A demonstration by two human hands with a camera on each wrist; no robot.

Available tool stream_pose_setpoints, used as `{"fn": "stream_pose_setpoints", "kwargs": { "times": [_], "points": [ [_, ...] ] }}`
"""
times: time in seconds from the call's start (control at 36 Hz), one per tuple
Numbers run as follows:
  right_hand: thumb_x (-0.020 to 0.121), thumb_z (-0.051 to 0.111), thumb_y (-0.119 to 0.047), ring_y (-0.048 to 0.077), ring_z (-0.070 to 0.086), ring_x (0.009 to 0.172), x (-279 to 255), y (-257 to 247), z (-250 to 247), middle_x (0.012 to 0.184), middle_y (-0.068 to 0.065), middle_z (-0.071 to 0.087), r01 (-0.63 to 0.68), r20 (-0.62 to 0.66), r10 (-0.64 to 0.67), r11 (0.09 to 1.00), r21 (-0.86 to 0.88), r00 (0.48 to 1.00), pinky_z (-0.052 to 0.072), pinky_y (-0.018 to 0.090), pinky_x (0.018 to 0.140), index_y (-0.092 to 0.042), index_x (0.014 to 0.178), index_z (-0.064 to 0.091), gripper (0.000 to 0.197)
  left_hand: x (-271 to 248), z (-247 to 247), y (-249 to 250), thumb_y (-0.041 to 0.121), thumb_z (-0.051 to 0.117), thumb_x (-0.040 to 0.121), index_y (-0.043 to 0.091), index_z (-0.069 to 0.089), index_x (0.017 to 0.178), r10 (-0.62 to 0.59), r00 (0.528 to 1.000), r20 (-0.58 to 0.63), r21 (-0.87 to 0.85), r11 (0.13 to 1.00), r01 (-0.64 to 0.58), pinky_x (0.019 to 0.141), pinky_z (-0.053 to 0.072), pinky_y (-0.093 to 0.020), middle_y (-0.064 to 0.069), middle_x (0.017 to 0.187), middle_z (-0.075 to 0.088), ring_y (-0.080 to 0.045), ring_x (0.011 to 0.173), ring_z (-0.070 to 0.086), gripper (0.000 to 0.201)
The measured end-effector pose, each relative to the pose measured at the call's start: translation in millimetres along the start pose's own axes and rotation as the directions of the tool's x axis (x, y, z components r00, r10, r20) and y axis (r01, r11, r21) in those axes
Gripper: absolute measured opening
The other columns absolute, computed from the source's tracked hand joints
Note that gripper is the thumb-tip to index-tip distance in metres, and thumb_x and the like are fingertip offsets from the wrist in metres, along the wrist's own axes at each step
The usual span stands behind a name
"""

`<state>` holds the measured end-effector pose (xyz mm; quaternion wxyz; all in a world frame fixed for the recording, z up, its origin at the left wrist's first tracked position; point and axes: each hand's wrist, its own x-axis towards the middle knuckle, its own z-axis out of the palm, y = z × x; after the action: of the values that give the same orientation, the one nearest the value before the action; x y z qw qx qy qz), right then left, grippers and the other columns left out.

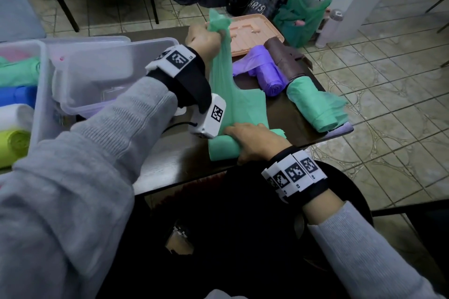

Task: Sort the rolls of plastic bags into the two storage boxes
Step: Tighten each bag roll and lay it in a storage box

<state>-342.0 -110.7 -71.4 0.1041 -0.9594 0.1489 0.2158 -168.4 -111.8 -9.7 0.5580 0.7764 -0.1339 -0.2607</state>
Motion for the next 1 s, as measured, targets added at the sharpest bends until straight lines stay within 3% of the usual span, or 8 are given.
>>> {"fn": "stream_pose_setpoints", "kwargs": {
  "times": [0.11, 0.31, 0.39, 0.47, 0.58, 0.75, 0.83, 1.0],
  "points": [
    [0.071, 0.075, -0.019, 0.025, 0.048, 0.119, 1.2, -0.6, -2.1, 0.122, 0.004, 0.051, -0.004, 0.026, 0.004, 1.0, 0.001, 1.0, 0.036, 0.039, 0.09, -0.019, 0.123, 0.047, 0.06, -13.8, -3.8, 14.3, 0.016, 0.057, 0.092, 0.0, 0.052, 0.125, 0.004, 0.997, 0.072, 0.067, 0.998, -0.009, 0.095, 0.05, -0.042, -0.015, 0.123, 0.06, -0.028, 0.111, 0.06, 0.038],
    [0.07, 0.076, -0.018, 0.026, 0.049, 0.117, 3.1, 0.1, -3.9, 0.122, 0.004, 0.054, -0.021, 0.029, 0.02, 0.999, 0.038, 0.999, 0.037, 0.039, 0.092, -0.021, 0.126, 0.046, 0.064, -24.7, 7.2, 15.6, 0.011, 0.061, 0.089, 0.002, 0.028, 0.141, 0.23, 0.973, 0.019, 0.418, 0.882, -0.217, 0.102, 0.037, -0.028, -0.011, 0.142, 0.041, -0.025, 0.129, 0.042, 0.062],
    [0.07, 0.076, -0.016, 0.027, 0.051, 0.116, 3.4, 0.1, -4.8, 0.122, 0.005, 0.055, -0.038, 0.036, 0.036, 0.997, 0.06, 0.999, 0.039, 0.038, 0.092, -0.023, 0.128, 0.047, 0.065, -36.3, 16.5, 1.1, 0.005, 0.058, 0.086, 0.003, 0.036, 0.136, 0.246, 0.945, 0.214, 0.587, 0.741, -0.326, 0.096, 0.044, -0.033, -0.014, 0.133, 0.048, -0.028, 0.121, 0.048, 0.055],
    [0.07, 0.075, -0.015, 0.027, 0.052, 0.117, 3.5, 0.4, -4.8, 0.124, 0.005, 0.056, -0.044, 0.032, 0.042, 0.996, 0.072, 0.999, 0.04, 0.036, 0.093, -0.025, 0.131, 0.045, 0.069, -43.7, 23.1, -18.4, 0.015, 0.062, 0.088, 0.0, 0.051, 0.122, 0.11, 0.921, 0.373, 0.767, 0.523, -0.373, 0.081, 0.042, -0.03, -0.016, 0.126, 0.055, -0.029, 0.115, 0.053, 0.039],
    [0.071, 0.075, -0.017, 0.027, 0.049, 0.12, 3.7, 0.4, -5.5, 0.129, 0.005, 0.053, -0.04, 0.044, 0.039, 0.998, 0.038, 0.998, 0.039, 0.037, 0.095, -0.023, 0.136, 0.04, 0.075, -40.2, 20.6, -45.7, 0.023, 0.064, 0.089, -0.003, 0.053, 0.124, -0.046, 0.879, 0.474, 0.839, 0.326, -0.436, 0.082, 0.043, -0.031, -0.018, 0.128, 0.055, -0.031, 0.116, 0.054, 0.045],
    [0.068, 0.079, -0.022, 0.026, 0.05, 0.115, 6.4, -0.1, -5.9, 0.122, 0.005, 0.055, -0.027, 0.061, 0.026, 0.999, 0.016, 0.998, 0.038, 0.036, 0.086, -0.02, 0.125, 0.046, 0.065, -29.6, 7.2, -76.3, 0.039, 0.058, 0.091, 0.008, 0.044, 0.138, -0.094, 0.837, 0.54, 0.819, 0.29, -0.495, 0.106, 0.037, -0.041, -0.015, 0.14, 0.041, -0.031, 0.129, 0.042, 0.058],
    [0.067, 0.08, -0.022, 0.025, 0.051, 0.116, 7.4, 0.2, -6.1, 0.122, 0.004, 0.056, -0.025, 0.056, 0.024, 1.0, 0.016, 0.998, 0.039, 0.035, 0.086, -0.02, 0.123, 0.047, 0.064, -26.4, 2.3, -89.8, 0.041, 0.045, 0.096, 0.011, 0.025, 0.148, -0.114, 0.803, 0.585, 0.792, 0.292, -0.535, 0.115, 0.023, -0.04, -0.016, 0.154, 0.019, -0.03, 0.141, 0.023, 0.063],
    [0.07, 0.076, -0.013, 0.026, 0.052, 0.115, 7.3, -0.2, -8.0, 0.124, 0.005, 0.055, -0.015, 0.094, 0.016, 1.0, -0.008, 0.995, 0.038, 0.034, 0.082, -0.02, 0.125, 0.045, 0.064, -26.8, -3.8, -99.7, 0.044, 0.037, 0.099, 0.013, 0.003, 0.151, -0.118, 0.759, 0.641, 0.752, 0.296, -0.589, 0.119, 0.004, -0.039, -0.016, 0.157, -0.007, -0.027, 0.146, -0.005, 0.07]
  ]
}}
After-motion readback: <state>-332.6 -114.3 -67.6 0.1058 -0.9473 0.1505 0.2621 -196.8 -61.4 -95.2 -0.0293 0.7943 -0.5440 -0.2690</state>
